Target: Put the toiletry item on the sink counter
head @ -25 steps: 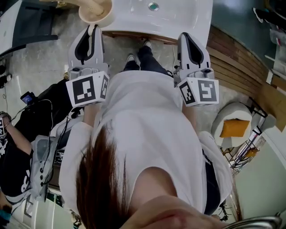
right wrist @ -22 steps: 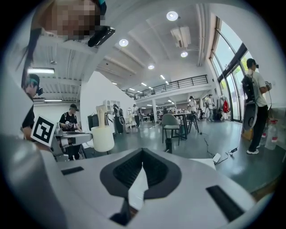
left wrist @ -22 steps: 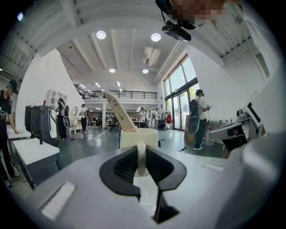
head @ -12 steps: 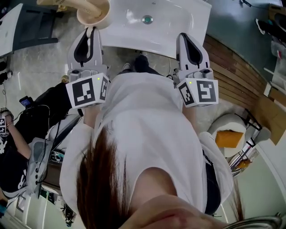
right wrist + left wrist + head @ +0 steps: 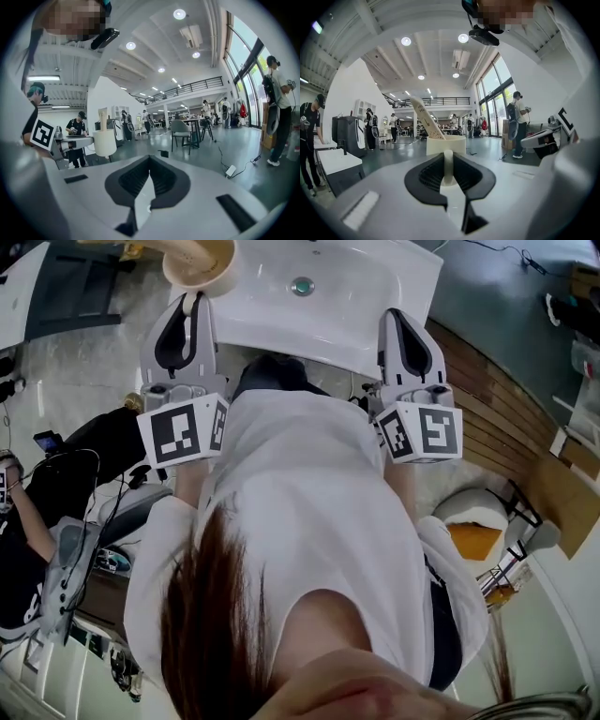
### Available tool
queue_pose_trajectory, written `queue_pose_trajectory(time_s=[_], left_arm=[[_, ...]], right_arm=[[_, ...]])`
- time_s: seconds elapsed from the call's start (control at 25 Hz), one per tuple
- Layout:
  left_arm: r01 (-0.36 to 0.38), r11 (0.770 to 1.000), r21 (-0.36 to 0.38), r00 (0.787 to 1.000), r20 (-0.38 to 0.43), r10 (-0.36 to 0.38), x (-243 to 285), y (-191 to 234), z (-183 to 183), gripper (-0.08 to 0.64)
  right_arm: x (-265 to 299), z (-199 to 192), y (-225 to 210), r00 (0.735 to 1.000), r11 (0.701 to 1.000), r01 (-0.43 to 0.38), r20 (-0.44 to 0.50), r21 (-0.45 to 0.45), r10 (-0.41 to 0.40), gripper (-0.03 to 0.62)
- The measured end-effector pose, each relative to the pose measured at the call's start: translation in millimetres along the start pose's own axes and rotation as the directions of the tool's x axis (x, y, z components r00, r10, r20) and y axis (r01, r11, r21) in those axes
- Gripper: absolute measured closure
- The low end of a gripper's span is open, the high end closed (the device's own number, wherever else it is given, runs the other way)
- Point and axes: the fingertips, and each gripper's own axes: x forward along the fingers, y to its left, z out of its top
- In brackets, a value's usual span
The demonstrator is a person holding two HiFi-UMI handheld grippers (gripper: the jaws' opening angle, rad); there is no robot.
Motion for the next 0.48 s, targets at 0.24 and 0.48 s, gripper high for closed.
queue_pose_trajectory(time_s=[0.24,0.48], left_arm=[[0.002,1.000,0.003,1.000,-0.001,-0.002,-10,18,10,0.511],[0.040,0.999,0.003,0.999,-0.014,-0.040,4,29,11,0.511]], right_arm=[[-3,7,16,1.000,1.000,0.016,-0.010,0.007,-0.016,0.588],[4,13,16,0.997,0.997,0.069,-0.021,0.020,-0.068,0.588]])
